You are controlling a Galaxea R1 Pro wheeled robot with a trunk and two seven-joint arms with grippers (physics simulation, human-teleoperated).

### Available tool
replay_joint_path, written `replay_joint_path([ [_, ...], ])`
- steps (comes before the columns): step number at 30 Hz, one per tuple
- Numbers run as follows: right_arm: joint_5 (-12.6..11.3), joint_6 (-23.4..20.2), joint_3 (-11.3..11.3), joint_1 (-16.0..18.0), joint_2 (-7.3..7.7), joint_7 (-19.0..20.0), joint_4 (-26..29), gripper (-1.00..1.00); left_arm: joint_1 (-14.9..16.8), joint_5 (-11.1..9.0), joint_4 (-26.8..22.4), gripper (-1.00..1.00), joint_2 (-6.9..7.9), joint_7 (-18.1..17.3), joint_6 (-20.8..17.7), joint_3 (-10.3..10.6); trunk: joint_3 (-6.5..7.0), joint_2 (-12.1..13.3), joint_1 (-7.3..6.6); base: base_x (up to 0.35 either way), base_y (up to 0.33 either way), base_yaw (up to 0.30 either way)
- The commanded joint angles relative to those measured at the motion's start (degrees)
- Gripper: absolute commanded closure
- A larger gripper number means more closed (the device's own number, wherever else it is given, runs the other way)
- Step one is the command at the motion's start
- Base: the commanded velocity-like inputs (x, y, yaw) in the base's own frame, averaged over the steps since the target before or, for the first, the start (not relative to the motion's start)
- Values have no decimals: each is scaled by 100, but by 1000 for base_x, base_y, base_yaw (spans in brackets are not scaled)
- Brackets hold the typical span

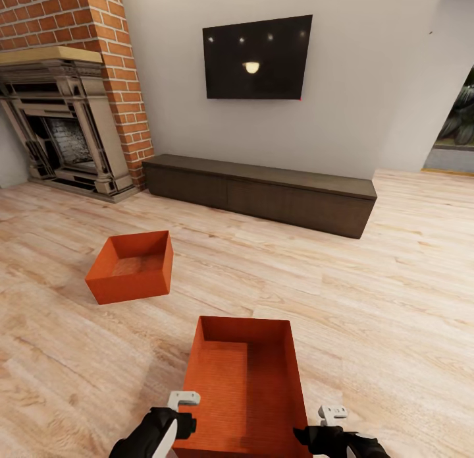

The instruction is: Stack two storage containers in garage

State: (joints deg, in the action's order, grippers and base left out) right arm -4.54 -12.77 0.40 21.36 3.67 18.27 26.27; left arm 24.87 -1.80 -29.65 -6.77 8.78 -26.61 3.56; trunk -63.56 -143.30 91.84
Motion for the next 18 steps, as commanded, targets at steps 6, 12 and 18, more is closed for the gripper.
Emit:
replay_joint_path([
  [6, -47, -42, 4, 0, 2, 10, 10, -100, 1, -22, -6, -100, -12, 23, 83, 30, -5, -2, -1, 0, 0, 0],
  [12, -47, -28, 4, 0, 7, 38, 10, 100, 1, -22, -4, 100, -27, -63, 93, 30, -5, -2, -1, 0, 0, 0],
  [18, -54, -24, 4, 0, 11, 44, 10, 100, 1, -22, -5, 100, -18, -102, 94, 30, -5, -2, -1, 0, 0, 0],
])
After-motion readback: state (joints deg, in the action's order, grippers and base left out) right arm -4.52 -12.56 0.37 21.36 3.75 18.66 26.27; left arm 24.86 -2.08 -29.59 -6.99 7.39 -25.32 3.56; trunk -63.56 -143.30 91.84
